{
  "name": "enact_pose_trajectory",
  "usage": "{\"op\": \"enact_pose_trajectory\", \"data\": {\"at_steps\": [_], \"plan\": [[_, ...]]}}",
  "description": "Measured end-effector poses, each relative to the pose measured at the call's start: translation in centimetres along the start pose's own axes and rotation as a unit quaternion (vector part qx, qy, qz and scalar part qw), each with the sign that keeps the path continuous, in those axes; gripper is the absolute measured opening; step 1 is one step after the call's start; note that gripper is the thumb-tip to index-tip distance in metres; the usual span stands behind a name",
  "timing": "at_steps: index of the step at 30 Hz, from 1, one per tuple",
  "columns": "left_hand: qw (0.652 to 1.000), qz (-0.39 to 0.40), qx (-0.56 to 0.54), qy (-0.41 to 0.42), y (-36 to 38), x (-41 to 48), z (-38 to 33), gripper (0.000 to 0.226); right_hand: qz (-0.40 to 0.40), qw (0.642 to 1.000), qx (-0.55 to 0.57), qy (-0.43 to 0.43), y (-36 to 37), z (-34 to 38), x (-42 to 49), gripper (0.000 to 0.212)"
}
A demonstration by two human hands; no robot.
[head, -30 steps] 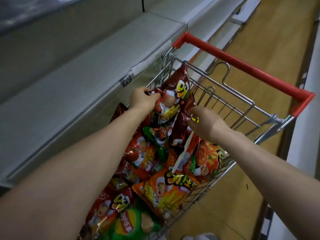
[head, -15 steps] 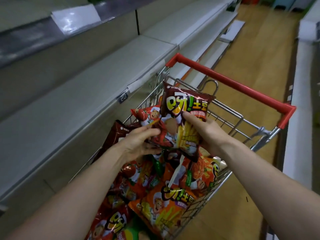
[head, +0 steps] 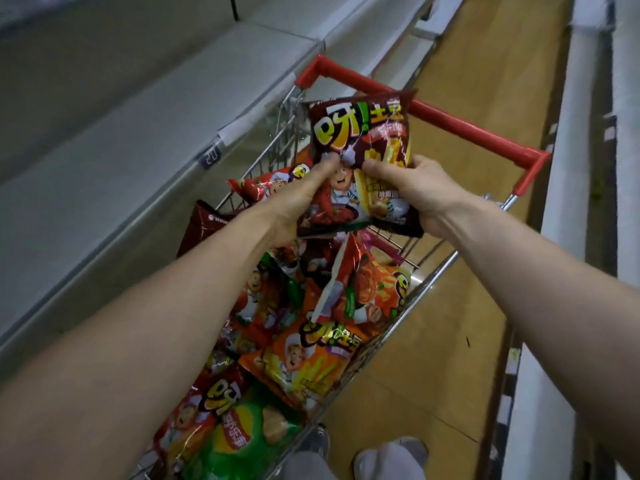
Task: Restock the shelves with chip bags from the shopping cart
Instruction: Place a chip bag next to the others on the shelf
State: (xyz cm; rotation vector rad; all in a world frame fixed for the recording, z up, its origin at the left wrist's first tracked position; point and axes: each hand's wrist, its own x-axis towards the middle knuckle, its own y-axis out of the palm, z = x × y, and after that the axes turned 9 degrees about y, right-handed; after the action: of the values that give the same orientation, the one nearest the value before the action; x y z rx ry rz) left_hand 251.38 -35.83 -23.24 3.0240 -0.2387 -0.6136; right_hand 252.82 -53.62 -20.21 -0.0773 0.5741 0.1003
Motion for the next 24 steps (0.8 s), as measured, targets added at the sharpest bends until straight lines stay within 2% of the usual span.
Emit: {"op": "enact_pose_trajectory", "data": {"at_steps": [2,5,7,12,15,18,20,22,24], "plan": [[0.999,0.006,-0.023,-0.048,0.6,0.1,1.1,0.066,-0.048,0.999,-0.013,-0.022,-1.0,-0.1,0.1,0.045],[0.989,-0.055,0.111,-0.086,1.4,0.2,3.9,0.058,-0.092,0.995,-0.024,-0.029,-2.7,-0.7,0.2,0.050],[0.978,-0.067,0.174,-0.097,2.1,0.3,5.1,0.056,-0.103,0.994,-0.042,-0.024,-3.5,-1.4,0.3,0.055],[0.962,-0.106,0.244,-0.056,4.0,1.0,6.8,0.046,-0.148,0.988,-0.016,-0.037,-4.7,-2.6,0.3,0.056],[0.945,-0.063,0.320,-0.038,5.3,1.2,7.8,0.042,-0.152,0.987,-0.015,-0.040,-5.1,-2.8,0.3,0.055],[0.924,-0.032,0.378,-0.045,6.1,1.4,8.3,0.051,-0.143,0.989,-0.017,-0.038,-5.1,-3.0,0.3,0.057],[0.939,-0.036,0.341,-0.038,6.0,1.6,8.4,0.048,-0.135,0.990,-0.017,-0.032,-5.0,-3.1,0.3,0.059],[0.961,-0.053,0.270,-0.028,5.4,1.2,7.7,0.036,-0.126,0.992,-0.007,-0.022,-5.2,-3.1,0.3,0.058],[0.984,-0.074,0.161,-0.029,4.1,0.8,6.5,0.027,-0.117,0.993,0.031,-0.009,-5.6,-2.8,0.2,0.045]]}}
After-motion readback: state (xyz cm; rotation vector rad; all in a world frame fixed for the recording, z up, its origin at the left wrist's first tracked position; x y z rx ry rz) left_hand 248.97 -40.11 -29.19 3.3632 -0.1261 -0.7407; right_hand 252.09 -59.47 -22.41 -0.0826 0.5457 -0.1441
